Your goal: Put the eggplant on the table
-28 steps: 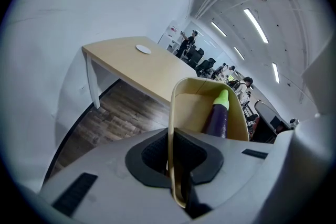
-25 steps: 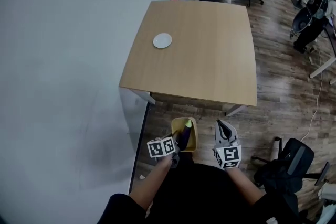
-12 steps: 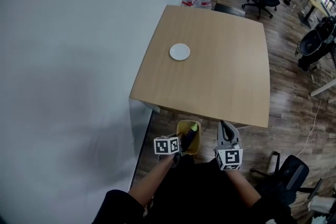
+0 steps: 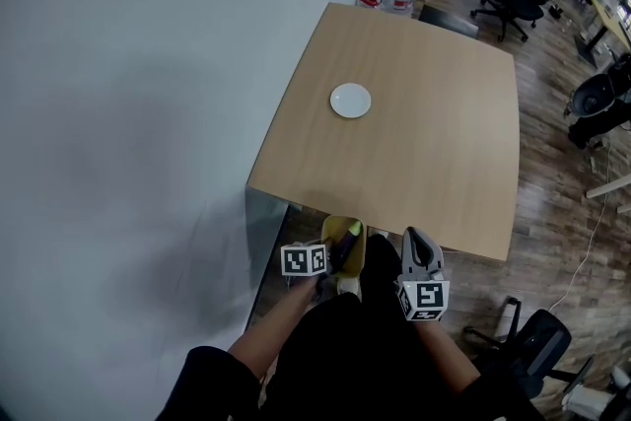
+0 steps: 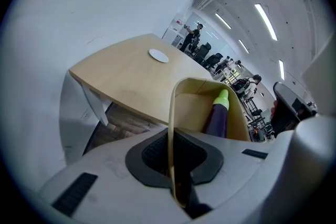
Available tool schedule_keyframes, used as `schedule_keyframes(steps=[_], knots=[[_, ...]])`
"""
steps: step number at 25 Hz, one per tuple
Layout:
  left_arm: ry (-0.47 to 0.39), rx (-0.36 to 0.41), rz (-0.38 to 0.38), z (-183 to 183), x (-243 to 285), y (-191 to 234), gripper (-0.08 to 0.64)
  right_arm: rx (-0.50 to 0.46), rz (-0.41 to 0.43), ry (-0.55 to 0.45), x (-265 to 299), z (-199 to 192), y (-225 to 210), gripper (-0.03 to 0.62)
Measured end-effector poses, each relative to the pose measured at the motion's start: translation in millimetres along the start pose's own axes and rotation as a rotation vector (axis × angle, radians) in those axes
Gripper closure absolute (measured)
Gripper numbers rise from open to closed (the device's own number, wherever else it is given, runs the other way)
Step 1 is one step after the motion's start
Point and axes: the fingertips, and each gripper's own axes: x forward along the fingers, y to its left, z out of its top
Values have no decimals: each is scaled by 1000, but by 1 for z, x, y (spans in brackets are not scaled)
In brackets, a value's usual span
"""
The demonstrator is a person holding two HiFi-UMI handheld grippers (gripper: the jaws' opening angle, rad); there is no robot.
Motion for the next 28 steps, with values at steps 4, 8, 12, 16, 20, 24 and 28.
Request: schedule_keyframes(steps=[4, 8, 12, 16, 20, 24, 28], knots=[[6, -11, 22, 31, 14, 15, 543, 31, 33, 0, 36, 3, -1, 532], [14, 42, 42, 70, 35, 30, 543, 44, 57, -5, 79, 9, -7, 532], [38, 48, 82, 109, 62, 50, 543, 63, 60, 4, 120, 11, -27, 532], [48, 53, 106, 144, 84, 66, 543, 76, 82, 70, 158, 8, -39, 532], [48, 64, 116, 169, 111, 87, 543, 85, 97, 113, 187, 3, -49, 532], [80, 79, 131, 187, 138, 109, 543, 76, 116, 162, 217, -11, -56, 532], [85, 60, 152, 191, 152, 126, 543, 82, 120, 187, 231, -20, -61, 532]])
